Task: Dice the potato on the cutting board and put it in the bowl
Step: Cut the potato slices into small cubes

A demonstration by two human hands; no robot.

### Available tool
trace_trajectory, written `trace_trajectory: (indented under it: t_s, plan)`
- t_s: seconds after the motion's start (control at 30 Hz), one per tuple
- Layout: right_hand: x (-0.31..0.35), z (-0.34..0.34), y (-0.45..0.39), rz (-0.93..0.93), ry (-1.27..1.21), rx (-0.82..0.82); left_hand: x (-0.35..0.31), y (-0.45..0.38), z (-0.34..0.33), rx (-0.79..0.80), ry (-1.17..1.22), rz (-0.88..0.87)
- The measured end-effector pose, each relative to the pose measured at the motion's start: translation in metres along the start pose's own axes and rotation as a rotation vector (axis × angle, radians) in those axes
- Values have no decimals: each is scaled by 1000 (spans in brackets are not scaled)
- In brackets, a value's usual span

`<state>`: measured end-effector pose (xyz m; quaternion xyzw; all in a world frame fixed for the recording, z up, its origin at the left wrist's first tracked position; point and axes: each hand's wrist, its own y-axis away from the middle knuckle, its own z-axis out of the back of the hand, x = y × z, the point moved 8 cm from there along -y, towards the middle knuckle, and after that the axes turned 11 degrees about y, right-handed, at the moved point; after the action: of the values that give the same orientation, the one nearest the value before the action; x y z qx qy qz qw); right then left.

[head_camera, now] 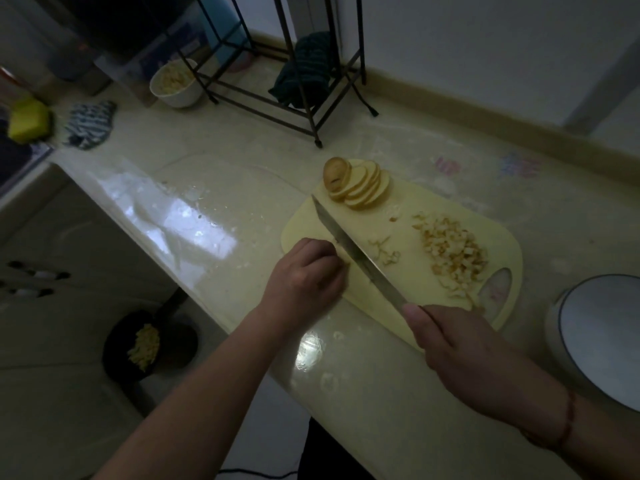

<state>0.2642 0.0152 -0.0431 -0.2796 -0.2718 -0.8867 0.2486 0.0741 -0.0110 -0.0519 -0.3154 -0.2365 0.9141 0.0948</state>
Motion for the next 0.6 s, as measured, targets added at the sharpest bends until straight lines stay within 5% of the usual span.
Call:
trace_trajectory:
  t_s: [0.6]
  plan:
    - [-3, -11, 14, 34, 60, -19, 7, 5, -1, -9, 2, 15]
